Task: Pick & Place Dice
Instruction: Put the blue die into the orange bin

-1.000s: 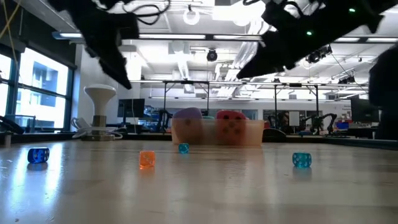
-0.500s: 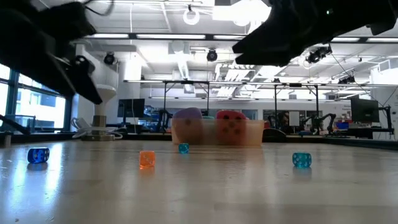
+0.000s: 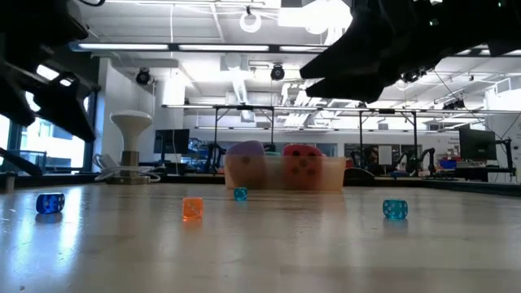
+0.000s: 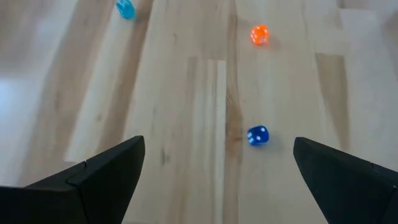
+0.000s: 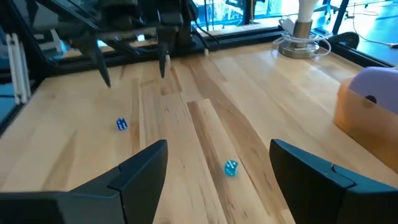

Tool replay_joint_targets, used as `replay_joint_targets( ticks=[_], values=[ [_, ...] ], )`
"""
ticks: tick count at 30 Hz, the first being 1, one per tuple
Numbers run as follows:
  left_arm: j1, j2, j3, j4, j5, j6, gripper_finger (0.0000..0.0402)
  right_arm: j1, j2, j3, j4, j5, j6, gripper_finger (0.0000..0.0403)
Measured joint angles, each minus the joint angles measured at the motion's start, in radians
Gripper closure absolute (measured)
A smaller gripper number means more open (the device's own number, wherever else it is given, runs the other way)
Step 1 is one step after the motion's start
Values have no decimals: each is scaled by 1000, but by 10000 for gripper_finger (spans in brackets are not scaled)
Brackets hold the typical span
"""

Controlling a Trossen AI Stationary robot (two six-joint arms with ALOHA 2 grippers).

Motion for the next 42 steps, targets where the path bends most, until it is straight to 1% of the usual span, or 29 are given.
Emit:
replay_joint_targets(
  ticks=[3,8,14,17,22,26,32,39,42],
  values=[
    [-18,56,0,49,0,-33,2,0,3,0,22,-3,0,128],
    [-40,172,0,142,-7,-41,2,0,3,0,56,-2,-4,128],
    [-40,341,0,249,-9,-41,2,0,3,1,66,-2,-25,128],
    [-42,394,1,314,-13,-41,2,0,3,1,69,-2,-26,128],
    [-41,403,0,341,-12,-37,2,0,3,1,74,-3,-20,128],
    [-54,404,0,341,-12,-72,2,7,3,0,88,-8,3,128],
    [-89,423,1,337,-46,-105,2,47,3,0,89,-10,4,128],
    [-99,454,1,349,-58,-139,3,104,3,0,89,1,33,128],
    [-99,465,1,350,-58,-141,19,122,3,0,90,1,37,128]
  ],
)
